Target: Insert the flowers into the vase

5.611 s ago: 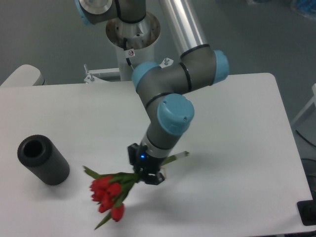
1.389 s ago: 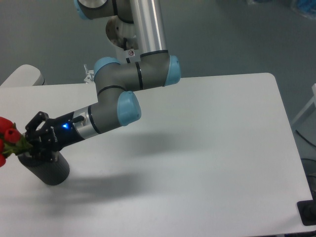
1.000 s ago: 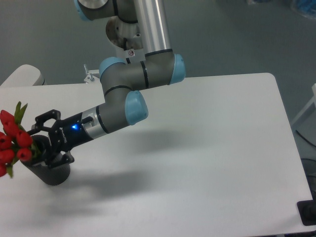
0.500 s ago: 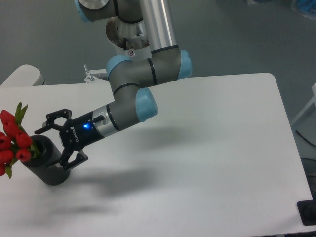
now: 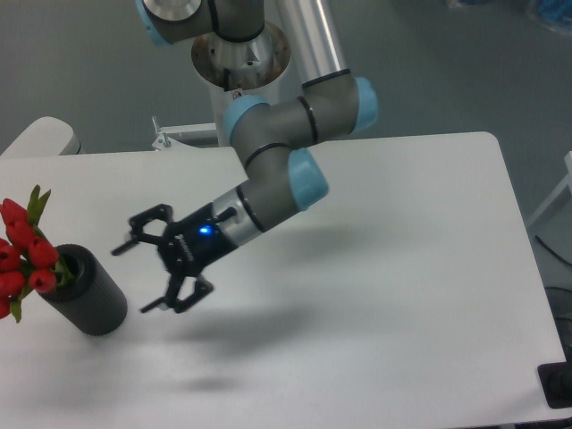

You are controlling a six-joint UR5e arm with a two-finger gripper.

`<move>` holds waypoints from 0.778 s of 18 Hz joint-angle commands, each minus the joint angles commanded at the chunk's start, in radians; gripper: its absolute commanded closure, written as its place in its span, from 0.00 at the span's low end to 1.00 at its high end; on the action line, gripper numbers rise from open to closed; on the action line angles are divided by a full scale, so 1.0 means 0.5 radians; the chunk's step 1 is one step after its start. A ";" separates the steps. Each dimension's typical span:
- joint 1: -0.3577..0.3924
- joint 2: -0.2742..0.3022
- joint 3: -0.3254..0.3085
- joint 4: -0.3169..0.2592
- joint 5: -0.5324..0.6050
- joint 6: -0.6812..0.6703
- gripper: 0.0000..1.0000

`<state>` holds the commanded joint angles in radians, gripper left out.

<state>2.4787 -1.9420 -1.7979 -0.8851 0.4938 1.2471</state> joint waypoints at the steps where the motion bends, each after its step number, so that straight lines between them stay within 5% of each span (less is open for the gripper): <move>1: 0.040 -0.003 0.024 0.000 0.003 0.003 0.00; 5: 0.108 -0.080 0.156 0.000 0.088 0.009 0.00; 9: 0.126 -0.126 0.310 -0.006 0.615 0.012 0.00; 14: 0.135 -0.166 0.411 -0.012 0.956 0.015 0.00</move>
<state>2.5464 -2.0248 -1.5924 -0.8912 0.9720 1.2548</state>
